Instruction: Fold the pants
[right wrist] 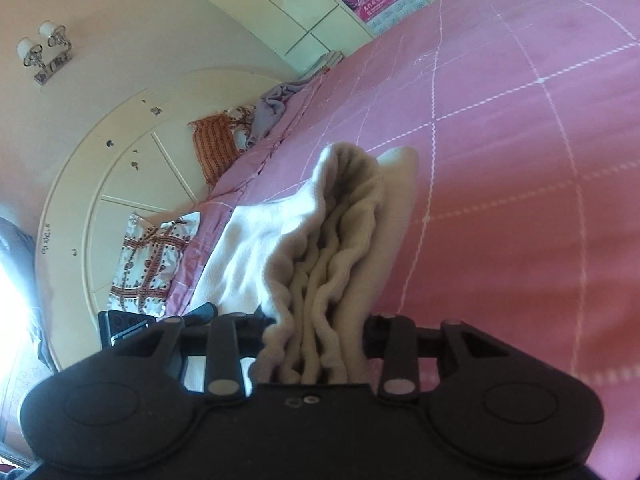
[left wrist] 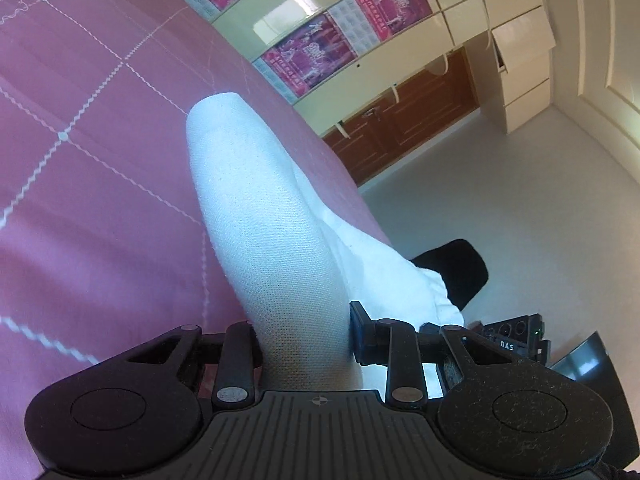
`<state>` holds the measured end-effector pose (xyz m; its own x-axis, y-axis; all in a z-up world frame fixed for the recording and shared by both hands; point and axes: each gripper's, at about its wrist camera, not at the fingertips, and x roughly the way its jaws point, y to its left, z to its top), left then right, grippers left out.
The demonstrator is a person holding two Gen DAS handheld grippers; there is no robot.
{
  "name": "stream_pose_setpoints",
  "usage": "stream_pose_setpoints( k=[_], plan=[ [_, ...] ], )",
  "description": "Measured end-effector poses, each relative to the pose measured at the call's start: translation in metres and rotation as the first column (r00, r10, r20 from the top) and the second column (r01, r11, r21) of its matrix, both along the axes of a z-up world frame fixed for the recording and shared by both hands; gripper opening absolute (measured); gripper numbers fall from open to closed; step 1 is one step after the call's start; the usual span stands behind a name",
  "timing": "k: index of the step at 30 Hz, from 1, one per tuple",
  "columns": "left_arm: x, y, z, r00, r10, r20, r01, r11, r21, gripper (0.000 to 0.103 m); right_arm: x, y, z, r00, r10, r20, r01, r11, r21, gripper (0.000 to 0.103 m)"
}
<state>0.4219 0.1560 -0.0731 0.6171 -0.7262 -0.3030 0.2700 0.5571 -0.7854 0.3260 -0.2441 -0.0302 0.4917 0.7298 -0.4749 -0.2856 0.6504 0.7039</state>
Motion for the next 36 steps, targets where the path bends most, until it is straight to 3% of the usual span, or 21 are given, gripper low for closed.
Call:
stream_pose_setpoints(
  k=[3,6,7,8,9,14,17,21,24,25,27,29,30,32,33,34,36],
  plan=[
    [0.032,0.0,-0.015,0.999,-0.011,-0.037,0.011,1.0,0.02,0.031,0.012,-0.003,-0.013,1.0,0.001,-0.021,-0.001,1.0,0.0,0.037],
    [0.041,-0.001,-0.058,0.993,0.017,-0.12,-0.007,0.996,0.087,0.035,0.027,-0.01,-0.046,0.997,-0.016,-0.077,0.017,1.0,0.004,0.042],
    [0.038,0.002,-0.064,0.995,0.026,-0.093,-0.022,0.999,0.046,0.035,0.031,-0.01,-0.065,0.992,-0.042,-0.121,0.036,0.998,-0.05,0.04],
    [0.037,0.003,-0.066,0.996,0.028,-0.083,-0.027,0.999,0.022,0.035,0.034,-0.013,-0.082,0.988,-0.059,-0.141,0.053,0.997,-0.046,0.038],
    [0.037,0.002,-0.065,0.996,0.028,-0.086,-0.026,1.0,0.017,0.035,0.031,-0.019,-0.089,0.989,-0.071,-0.129,0.074,0.997,0.02,0.038],
    [0.037,0.0,-0.061,0.992,-0.005,-0.129,0.002,1.0,-0.022,0.041,0.026,-0.018,-0.085,0.989,-0.07,-0.13,0.077,0.996,0.045,0.05],
    [0.013,0.004,-0.063,0.99,-0.041,-0.136,0.036,0.999,-0.038,0.045,0.02,-0.014,-0.077,0.986,-0.019,-0.163,0.027,0.998,0.049,0.058],
    [-0.012,0.005,-0.064,0.99,-0.062,-0.125,0.057,0.997,-0.048,0.049,0.001,-0.024,-0.075,0.977,0.016,-0.214,0.001,0.997,0.076,0.06],
    [-0.021,0.002,-0.063,0.989,-0.037,-0.144,0.034,0.999,-0.024,0.049,-0.005,-0.027,-0.075,0.973,-0.027,-0.229,0.049,0.995,0.088,0.058],
    [-0.022,0.0,-0.062,0.987,-0.04,-0.157,0.035,0.999,-0.036,0.048,-0.006,-0.024,-0.075,0.972,-0.038,-0.23,0.057,0.995,0.077,0.056],
    [-0.024,0.008,-0.065,0.984,-0.058,-0.171,0.026,0.983,-0.181,0.037,-0.006,-0.021,-0.071,0.969,-0.042,-0.243,0.062,0.995,0.079,0.052],
    [-0.029,0.015,-0.066,0.985,-0.067,-0.158,0.026,0.968,-0.251,0.033,-0.005,-0.024,-0.065,0.962,-0.051,-0.268,0.083,0.99,0.11,0.048],
    [-0.029,0.015,-0.067,0.983,-0.066,-0.174,0.023,0.972,-0.234,0.033,-0.004,-0.026,-0.062,0.958,-0.052,-0.282,0.093,0.986,0.137,0.048],
    [-0.032,0.01,-0.076,0.967,-0.041,-0.25,0.012,0.993,-0.119,0.034,-0.004,-0.028,-0.061,0.946,-0.061,-0.318,0.111,0.984,0.141,0.058],
    [-0.036,0.009,-0.08,0.966,-0.033,-0.258,0.014,0.997,-0.077,0.034,-0.004,-0.028,-0.063,0.939,-0.082,-0.335,0.121,0.988,0.097,0.066],
    [-0.044,0.008,-0.081,0.97,-0.019,-0.242,-0.001,0.997,-0.083,0.034,-0.006,-0.027,-0.069,0.93,-0.101,-0.354,0.123,0.992,0.04,0.066],
    [-0.06,0.005,-0.075,0.973,0.022,-0.23,-0.033,0.999,-0.042,0.035,-0.014,-0.034,-0.076,0.934,-0.084,-0.347,0.123,0.988,0.094,0.066]
  ],
)
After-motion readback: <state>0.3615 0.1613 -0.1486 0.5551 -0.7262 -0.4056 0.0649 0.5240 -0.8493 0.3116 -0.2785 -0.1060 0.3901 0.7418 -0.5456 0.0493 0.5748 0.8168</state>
